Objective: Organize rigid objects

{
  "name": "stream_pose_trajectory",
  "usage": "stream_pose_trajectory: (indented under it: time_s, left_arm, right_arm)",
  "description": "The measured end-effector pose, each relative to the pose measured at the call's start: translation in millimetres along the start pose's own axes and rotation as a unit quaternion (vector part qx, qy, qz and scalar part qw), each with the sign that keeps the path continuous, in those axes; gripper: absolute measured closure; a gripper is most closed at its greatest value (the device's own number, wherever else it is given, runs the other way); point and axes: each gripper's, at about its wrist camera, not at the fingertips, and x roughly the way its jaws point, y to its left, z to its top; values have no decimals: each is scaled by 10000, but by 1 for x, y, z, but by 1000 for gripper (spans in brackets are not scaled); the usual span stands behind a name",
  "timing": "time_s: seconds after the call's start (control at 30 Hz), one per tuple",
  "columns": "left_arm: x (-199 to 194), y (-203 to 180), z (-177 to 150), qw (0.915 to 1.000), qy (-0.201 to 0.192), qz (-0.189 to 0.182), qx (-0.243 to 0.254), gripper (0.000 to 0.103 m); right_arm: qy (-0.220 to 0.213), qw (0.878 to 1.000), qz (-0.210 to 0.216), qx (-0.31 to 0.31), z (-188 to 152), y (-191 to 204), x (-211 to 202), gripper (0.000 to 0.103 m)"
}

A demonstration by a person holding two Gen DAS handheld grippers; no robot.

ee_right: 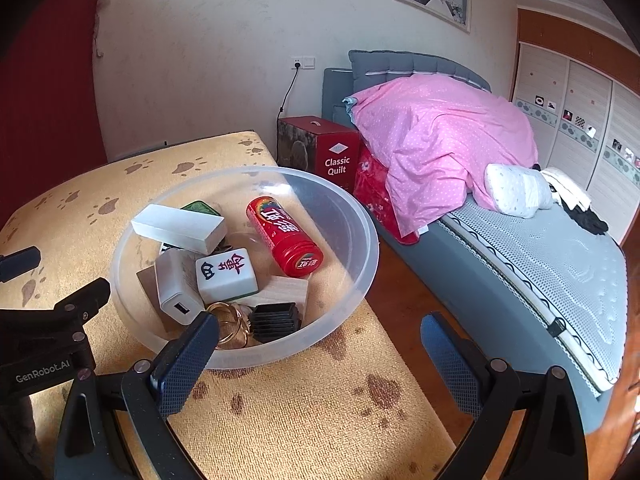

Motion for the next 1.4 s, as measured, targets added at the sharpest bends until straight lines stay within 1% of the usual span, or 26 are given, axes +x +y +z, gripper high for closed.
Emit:
stream_pose_trajectory:
  time_s: [0.1, 0.37, 0.53, 0.63, 0.87, 1.4]
  left_arm:
    - [0, 0, 0, 10000, 23, 41, 15, 2]
    - [-7, -3, -2, 10000, -9, -16, 76, 2]
    - [-9, -7, -2, 9999, 24, -32, 143, 2]
    - [-8, -9, -3, 9998, 59, -14, 176, 0]
    - [-7, -13, -3, 9997, 91, -20, 236, 0]
    - [-7, -19, -5, 9994, 114, 0, 332, 0]
  right_arm:
    - [-31, 10000, -21, -19, 0, 0, -2, 0]
    - [-105, 9999, -107, -22, 1, -2, -6, 0]
    - [-76, 9999, -143, -4, 0, -6, -5, 0]
    - [-60, 9999, -157, 7, -1, -8, -4, 0]
    - [-73, 9998, -201, 9, -2, -10, -5, 0]
    - [-65, 9998, -170, -54, -4, -9, -7, 0]
